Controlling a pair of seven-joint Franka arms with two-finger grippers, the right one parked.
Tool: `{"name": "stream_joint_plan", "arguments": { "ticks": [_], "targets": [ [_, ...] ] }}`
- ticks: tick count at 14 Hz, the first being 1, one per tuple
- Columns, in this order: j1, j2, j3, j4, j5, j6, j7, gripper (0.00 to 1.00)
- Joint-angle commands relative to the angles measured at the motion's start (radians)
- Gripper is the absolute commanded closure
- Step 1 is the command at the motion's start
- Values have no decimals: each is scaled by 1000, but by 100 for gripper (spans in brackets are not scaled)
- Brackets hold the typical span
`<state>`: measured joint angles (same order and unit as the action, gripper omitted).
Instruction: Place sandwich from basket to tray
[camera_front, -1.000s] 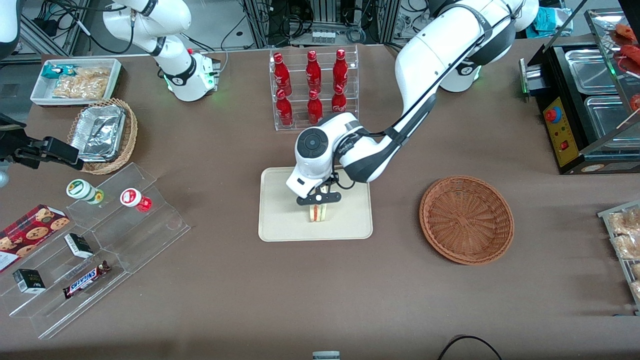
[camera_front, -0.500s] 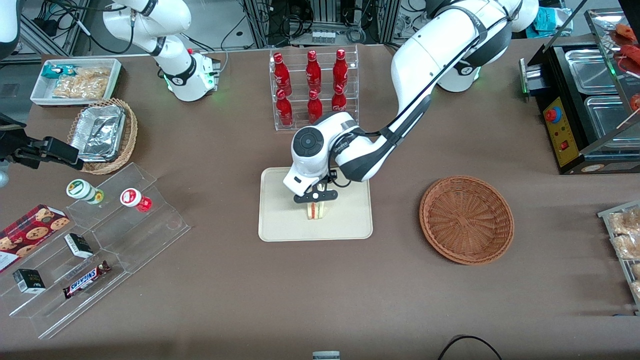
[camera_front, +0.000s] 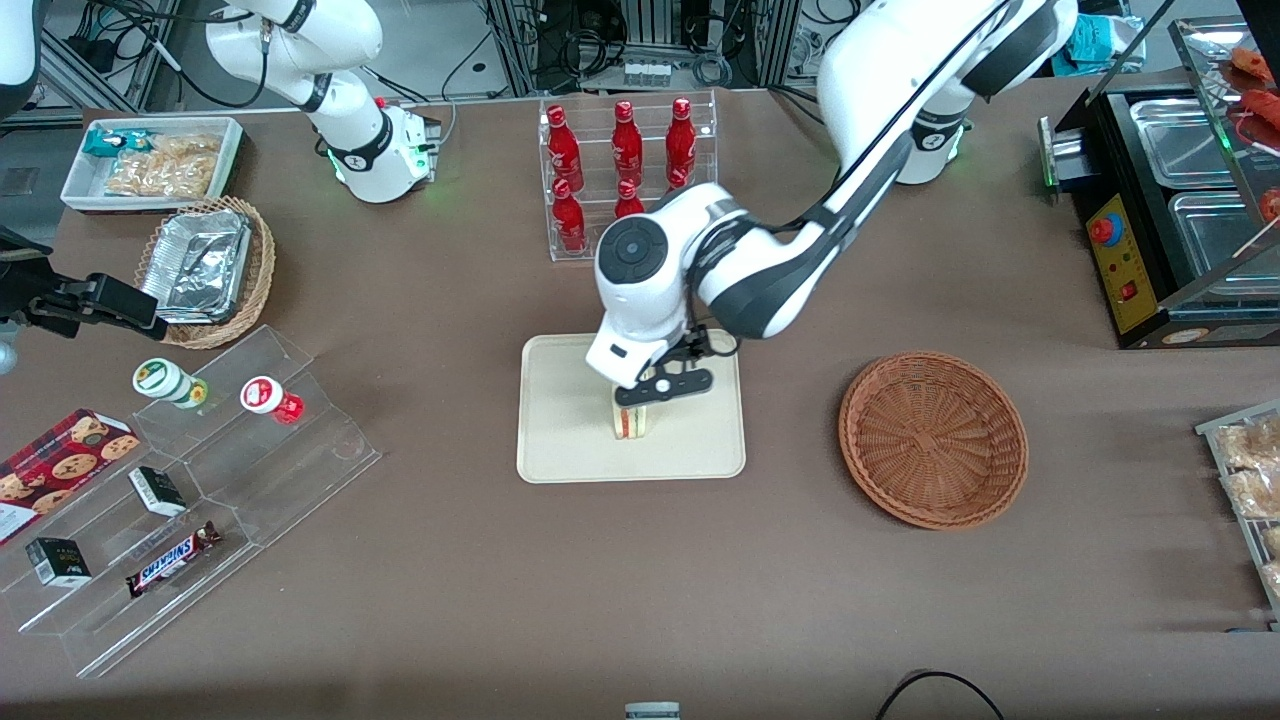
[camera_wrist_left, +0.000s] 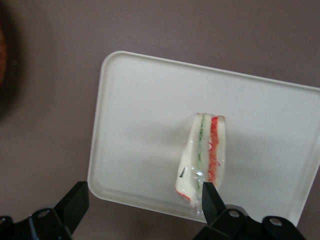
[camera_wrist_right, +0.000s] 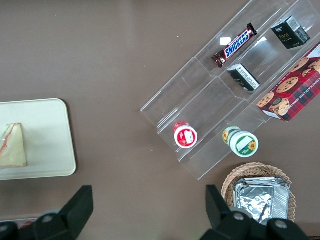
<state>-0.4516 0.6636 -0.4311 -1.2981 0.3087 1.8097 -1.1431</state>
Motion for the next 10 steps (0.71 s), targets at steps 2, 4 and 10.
{"name": "stream_joint_plan", "arguments": {
  "ticks": [2,4,10],
  "targets": [
    [94,-93,3,-81,-2,-62,-37,0],
    [167,-139,0,-140,1,-56,-23,0],
    [368,-326,-5,-352,-88,-49,276,0]
  ]
}}
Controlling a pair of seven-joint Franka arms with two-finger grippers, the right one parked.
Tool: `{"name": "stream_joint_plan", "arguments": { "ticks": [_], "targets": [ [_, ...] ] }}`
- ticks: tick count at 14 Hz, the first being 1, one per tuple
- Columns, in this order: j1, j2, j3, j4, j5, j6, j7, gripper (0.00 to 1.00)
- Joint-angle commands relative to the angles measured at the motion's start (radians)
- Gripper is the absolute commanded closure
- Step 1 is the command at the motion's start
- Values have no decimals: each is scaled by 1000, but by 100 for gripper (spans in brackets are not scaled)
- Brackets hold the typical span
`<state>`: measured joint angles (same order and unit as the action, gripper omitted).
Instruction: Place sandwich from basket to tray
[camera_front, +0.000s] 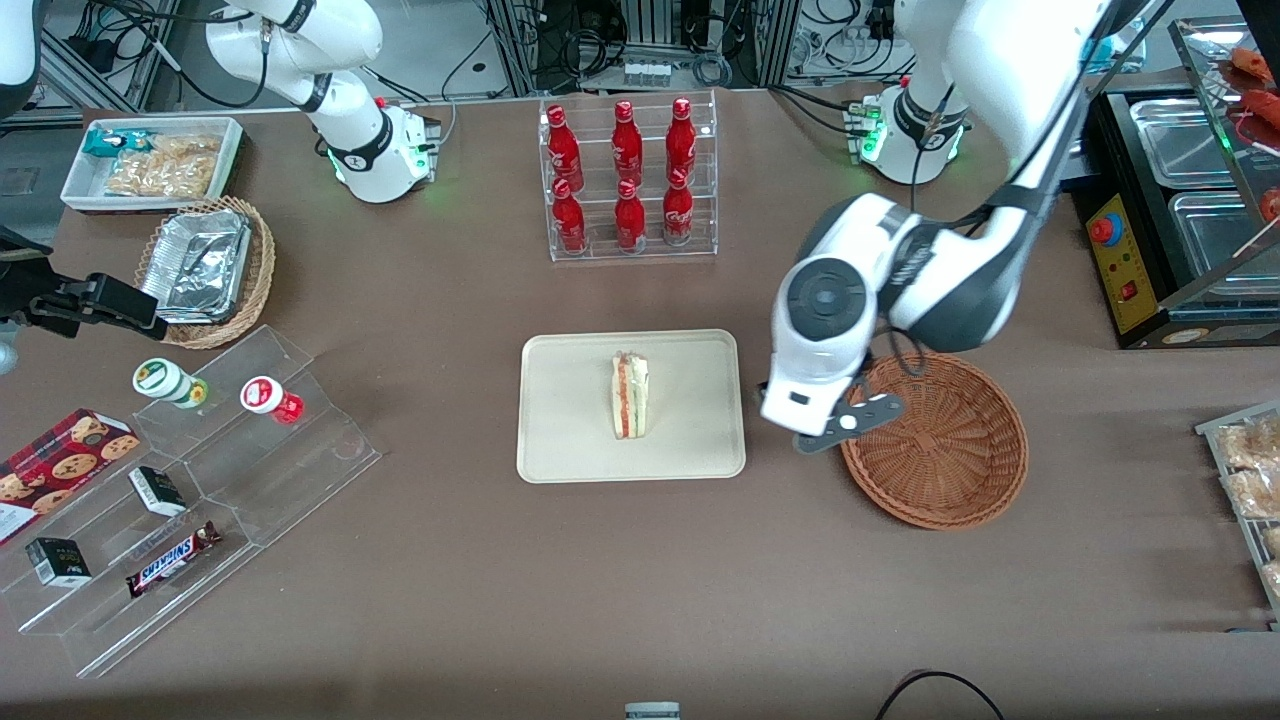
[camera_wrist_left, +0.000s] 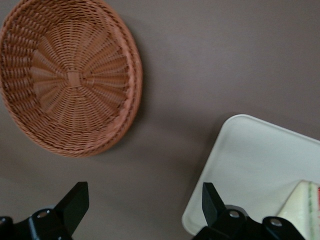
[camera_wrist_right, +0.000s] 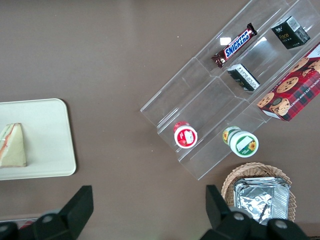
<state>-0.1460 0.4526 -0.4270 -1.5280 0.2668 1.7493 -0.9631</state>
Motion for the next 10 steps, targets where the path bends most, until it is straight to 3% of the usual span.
{"name": "stream_joint_plan", "arguments": {
  "ticks": [1,4,6,10],
  "targets": [
    [100,-161,-9,-165,-72,12,160,0],
    [181,-294,-4,-280,-138,6,327,0],
    [181,-371,65,-314,-208,-28,468,0],
    [175,-472,164,-307,-241,-170,709,0]
  ]
}}
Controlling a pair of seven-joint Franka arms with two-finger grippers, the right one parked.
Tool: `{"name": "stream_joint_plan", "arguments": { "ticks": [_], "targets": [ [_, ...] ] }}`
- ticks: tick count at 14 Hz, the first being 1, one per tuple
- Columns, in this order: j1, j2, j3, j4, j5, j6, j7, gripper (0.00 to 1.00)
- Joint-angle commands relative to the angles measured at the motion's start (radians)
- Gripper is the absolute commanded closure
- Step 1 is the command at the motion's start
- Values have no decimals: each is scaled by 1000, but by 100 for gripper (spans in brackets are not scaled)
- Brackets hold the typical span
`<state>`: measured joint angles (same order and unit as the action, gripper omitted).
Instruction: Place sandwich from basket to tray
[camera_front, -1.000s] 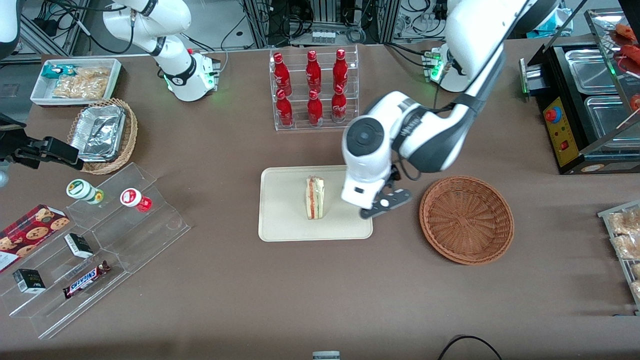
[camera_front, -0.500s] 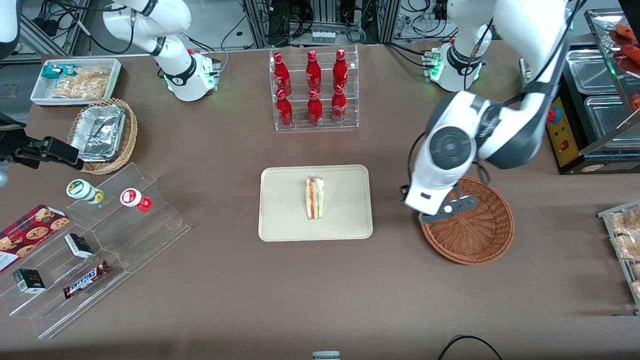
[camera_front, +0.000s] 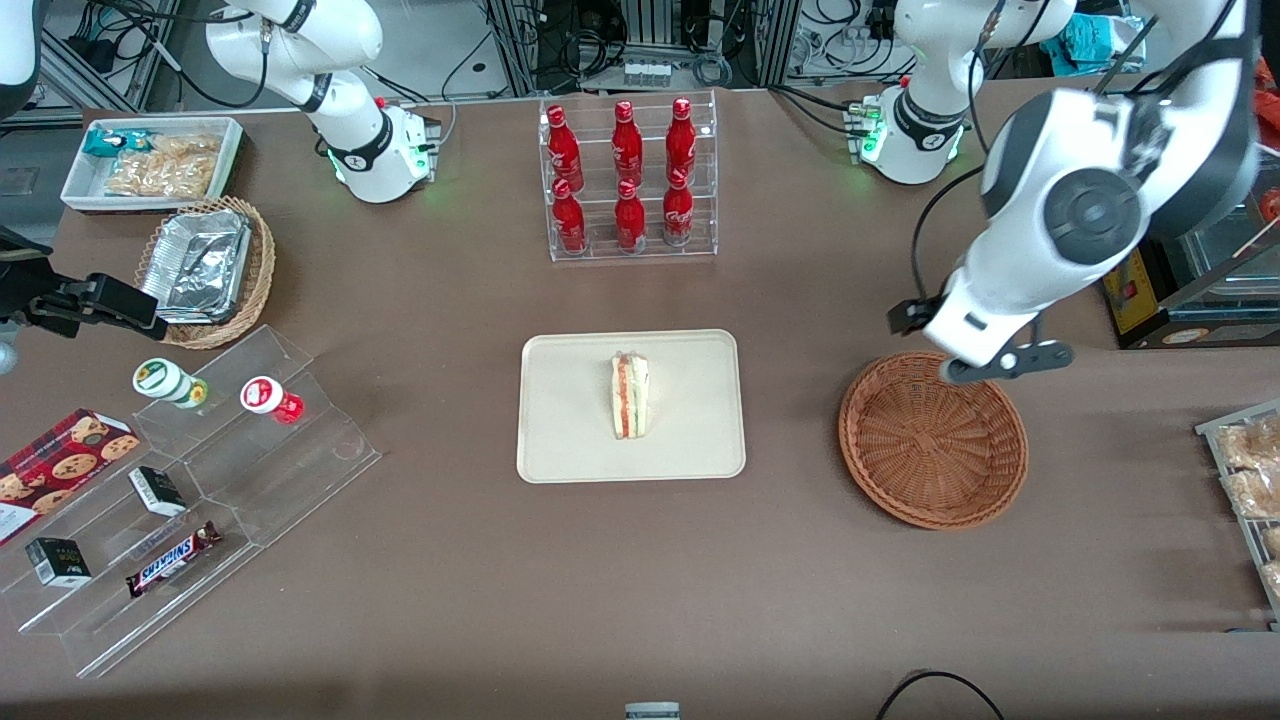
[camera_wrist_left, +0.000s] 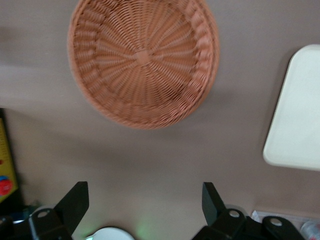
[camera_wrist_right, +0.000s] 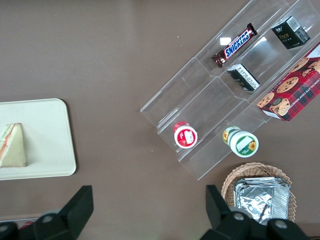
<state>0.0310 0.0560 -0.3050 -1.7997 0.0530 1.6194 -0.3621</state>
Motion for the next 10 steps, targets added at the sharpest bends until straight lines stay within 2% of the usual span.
{"name": "stream_joint_plan", "arguments": {
  "ticks": [1,6,10],
  "targets": [
    [0,-93,64,-33,-38,-64,173,0],
    [-2,-125,197,14,-61,-75,337,0],
    [-5,-130,270,81,-61,-70,354,0]
  ]
}}
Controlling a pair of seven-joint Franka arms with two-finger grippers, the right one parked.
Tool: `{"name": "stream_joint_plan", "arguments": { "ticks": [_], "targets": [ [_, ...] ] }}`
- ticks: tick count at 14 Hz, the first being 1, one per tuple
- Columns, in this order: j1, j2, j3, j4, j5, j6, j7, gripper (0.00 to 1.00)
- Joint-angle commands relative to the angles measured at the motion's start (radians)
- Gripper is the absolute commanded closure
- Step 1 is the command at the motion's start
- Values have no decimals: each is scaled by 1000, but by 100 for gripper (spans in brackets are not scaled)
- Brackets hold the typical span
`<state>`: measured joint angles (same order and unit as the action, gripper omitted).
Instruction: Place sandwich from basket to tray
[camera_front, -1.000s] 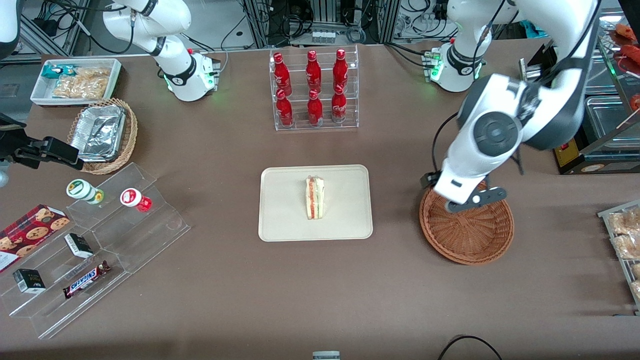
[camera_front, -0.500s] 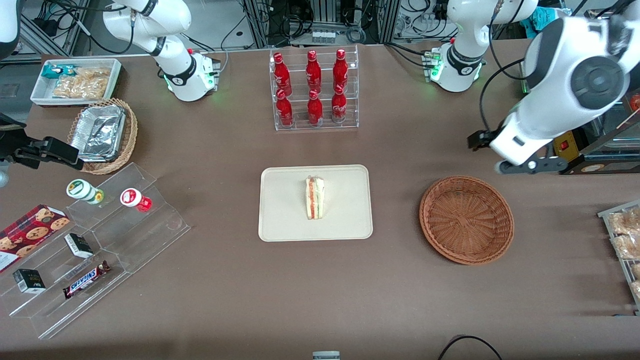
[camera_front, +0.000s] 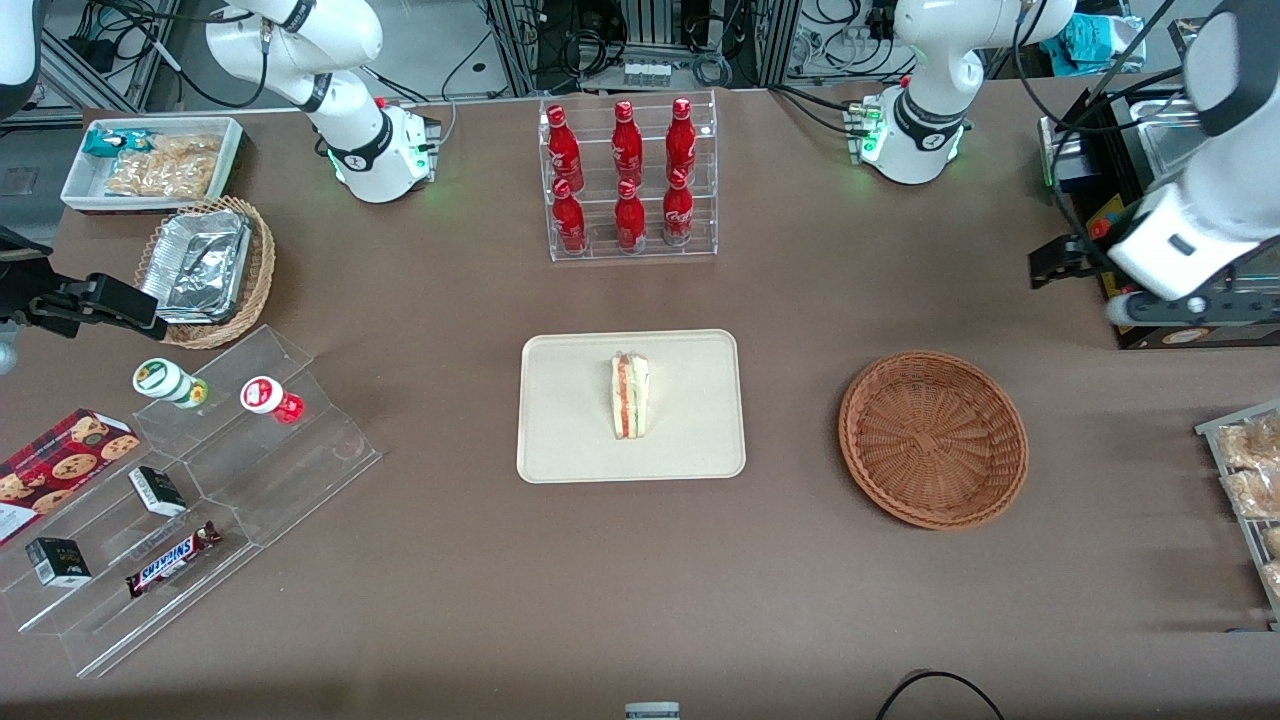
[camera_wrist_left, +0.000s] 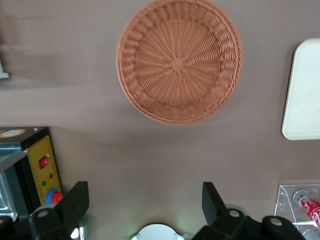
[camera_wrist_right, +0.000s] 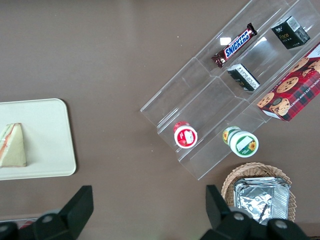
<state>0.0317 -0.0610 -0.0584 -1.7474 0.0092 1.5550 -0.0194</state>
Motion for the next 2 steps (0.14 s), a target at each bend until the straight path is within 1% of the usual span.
{"name": "stream_joint_plan", "arguments": {
  "ticks": [1,2],
  "targets": [
    [-9,-5,32,48,-15,0,9,0],
    [-19,10,34,67,-14,5,4,0]
  ]
}}
